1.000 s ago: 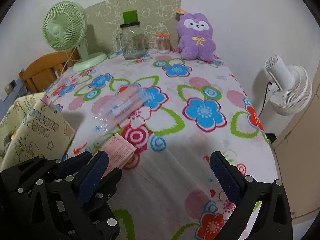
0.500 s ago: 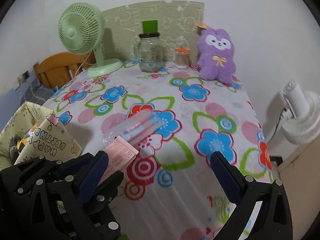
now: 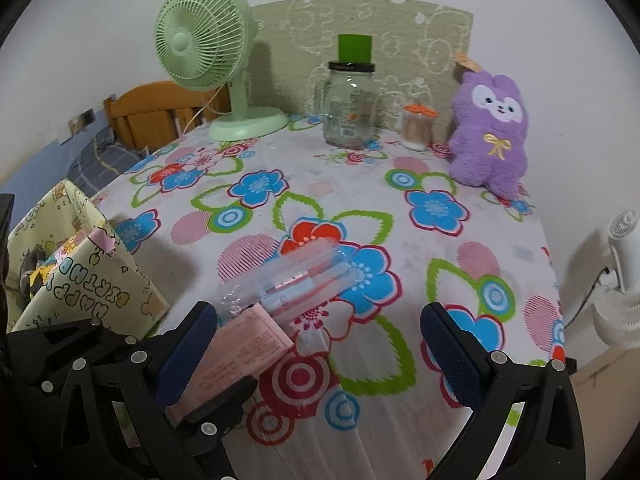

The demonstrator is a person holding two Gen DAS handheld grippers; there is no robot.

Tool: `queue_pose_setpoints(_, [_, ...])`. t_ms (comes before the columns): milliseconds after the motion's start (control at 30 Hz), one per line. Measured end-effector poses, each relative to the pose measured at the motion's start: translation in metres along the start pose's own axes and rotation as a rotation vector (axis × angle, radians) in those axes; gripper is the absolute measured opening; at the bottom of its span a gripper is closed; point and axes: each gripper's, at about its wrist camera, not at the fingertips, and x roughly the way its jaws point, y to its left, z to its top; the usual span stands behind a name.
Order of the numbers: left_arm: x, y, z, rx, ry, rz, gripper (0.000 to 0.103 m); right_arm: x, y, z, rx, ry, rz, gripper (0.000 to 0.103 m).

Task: Organize soft objects
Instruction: 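Close the left tool on the pink card and lift it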

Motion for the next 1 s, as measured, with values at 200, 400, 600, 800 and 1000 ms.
queue_pose_setpoints(200, [0.011, 0.003, 0.001, 0.002, 0.049, -0.013, 0.042, 0.014, 0.0, 0.004, -0.024, 0.032, 0.027, 0.103])
queue_pose_setpoints(400, [0.016, 0.006, 0.003, -0.013, 0.065, -0.026, 0.042, 0.023, 0.001, 0.007, -0.037, 0.035, 0.07, 0.103])
queue_pose_setpoints(600, [0.019, 0.009, 0.003, -0.028, 0.043, -0.015, 0.042, 0.031, 0.004, 0.01, -0.058, 0.04, 0.113, 0.103])
queue_pose_setpoints(800, [0.021, 0.008, 0.004, -0.036, -0.004, -0.005, 0.041, 0.038, -0.001, 0.005, -0.028, 0.067, 0.076, 0.103])
queue_pose_setpoints(1000, [0.017, 0.011, 0.006, -0.046, -0.019, -0.046, 0.04, 0.042, 0.0, -0.001, -0.037, 0.068, 0.05, 0.103])
